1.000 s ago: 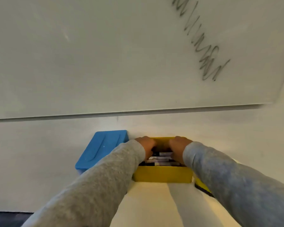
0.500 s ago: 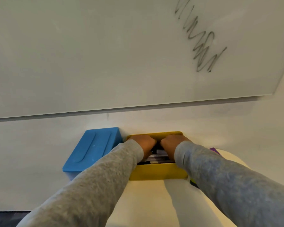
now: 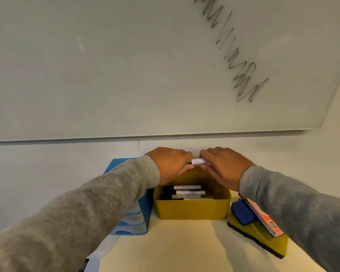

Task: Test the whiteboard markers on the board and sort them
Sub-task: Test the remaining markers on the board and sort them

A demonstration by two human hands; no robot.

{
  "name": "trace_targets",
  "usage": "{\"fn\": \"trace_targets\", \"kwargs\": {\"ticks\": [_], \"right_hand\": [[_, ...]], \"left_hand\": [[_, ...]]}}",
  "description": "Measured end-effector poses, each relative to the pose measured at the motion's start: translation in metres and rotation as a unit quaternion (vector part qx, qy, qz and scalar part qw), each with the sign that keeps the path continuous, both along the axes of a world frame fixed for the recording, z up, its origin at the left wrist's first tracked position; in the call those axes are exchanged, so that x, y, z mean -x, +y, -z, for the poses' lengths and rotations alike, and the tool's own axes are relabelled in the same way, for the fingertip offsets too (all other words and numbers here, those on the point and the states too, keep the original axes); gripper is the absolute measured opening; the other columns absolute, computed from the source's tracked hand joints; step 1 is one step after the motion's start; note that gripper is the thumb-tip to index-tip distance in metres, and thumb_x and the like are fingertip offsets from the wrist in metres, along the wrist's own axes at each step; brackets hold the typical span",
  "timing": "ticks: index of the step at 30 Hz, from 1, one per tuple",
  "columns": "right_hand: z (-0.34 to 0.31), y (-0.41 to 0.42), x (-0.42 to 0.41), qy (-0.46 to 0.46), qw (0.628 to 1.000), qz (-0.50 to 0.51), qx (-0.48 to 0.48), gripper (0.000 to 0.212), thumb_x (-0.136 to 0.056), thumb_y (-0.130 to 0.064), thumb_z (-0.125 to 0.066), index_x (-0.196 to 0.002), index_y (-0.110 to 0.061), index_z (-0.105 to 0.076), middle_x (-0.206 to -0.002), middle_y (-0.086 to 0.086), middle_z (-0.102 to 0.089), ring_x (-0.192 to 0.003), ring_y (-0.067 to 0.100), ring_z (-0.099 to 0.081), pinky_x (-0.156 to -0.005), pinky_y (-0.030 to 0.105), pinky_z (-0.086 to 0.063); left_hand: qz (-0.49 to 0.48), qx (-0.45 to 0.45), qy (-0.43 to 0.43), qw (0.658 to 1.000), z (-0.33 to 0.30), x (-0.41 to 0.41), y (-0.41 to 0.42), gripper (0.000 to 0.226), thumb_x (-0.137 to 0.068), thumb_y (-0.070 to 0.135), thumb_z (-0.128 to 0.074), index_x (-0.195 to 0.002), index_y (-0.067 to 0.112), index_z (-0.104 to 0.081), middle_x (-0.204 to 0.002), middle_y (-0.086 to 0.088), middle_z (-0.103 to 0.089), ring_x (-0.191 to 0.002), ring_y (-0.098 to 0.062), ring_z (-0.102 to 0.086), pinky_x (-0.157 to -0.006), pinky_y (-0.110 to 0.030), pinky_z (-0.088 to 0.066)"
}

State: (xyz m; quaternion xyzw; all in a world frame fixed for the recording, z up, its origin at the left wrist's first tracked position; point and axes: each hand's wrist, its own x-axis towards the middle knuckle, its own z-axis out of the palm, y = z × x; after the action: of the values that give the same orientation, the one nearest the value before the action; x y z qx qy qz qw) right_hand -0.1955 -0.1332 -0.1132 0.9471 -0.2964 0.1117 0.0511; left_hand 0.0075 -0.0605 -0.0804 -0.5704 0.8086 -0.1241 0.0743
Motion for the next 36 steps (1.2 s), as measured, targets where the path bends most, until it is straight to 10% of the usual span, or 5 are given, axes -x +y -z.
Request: {"fn": "trace_targets", "kwargs": {"ticks": [13, 32, 36], "right_hand": [[-0.053, 0.027, 0.014, -0.064, 0.987, 0.110, 0.097, 0.025, -0.096, -0.051, -0.053, -0.087, -0.030, -0.066, -0.079, -0.007, -0.064, -0.068, 0.014, -0.052, -0.066, 0.029, -0.049], [-0.078, 0.015, 0.030, -0.164, 0.974, 0.036, 0.155, 0.058, -0.100, -0.053, -0.030, -0.063, -0.024, -0.063, -0.053, -0.004, -0.057, -0.046, 0.021, -0.049, -0.056, 0.035, -0.053], [-0.086, -0.008, 0.065, -0.162, 0.967, 0.150, 0.127, 0.036, -0.103, -0.043, -0.045, -0.105, -0.026, -0.076, -0.088, 0.006, -0.075, -0.078, 0.031, -0.066, -0.073, 0.040, -0.054]], "left_hand": [[-0.040, 0.027, 0.131, 0.990, -0.044, 0.057, 0.047, 0.037, -0.104, 0.054, -0.026, -0.079, 0.030, -0.039, -0.070, 0.005, -0.048, -0.061, -0.014, -0.047, -0.055, -0.031, -0.033], [-0.039, 0.105, 0.132, 0.985, -0.078, 0.091, 0.068, 0.036, -0.105, 0.050, -0.023, -0.086, 0.028, -0.043, -0.067, 0.007, -0.046, -0.056, -0.010, -0.044, -0.051, -0.027, -0.027], [0.002, 0.112, 0.260, 0.959, -0.095, 0.083, 0.086, 0.042, -0.103, 0.052, -0.027, -0.075, 0.027, -0.047, -0.064, 0.005, -0.051, -0.058, -0.015, -0.051, -0.056, -0.035, -0.039]]}}
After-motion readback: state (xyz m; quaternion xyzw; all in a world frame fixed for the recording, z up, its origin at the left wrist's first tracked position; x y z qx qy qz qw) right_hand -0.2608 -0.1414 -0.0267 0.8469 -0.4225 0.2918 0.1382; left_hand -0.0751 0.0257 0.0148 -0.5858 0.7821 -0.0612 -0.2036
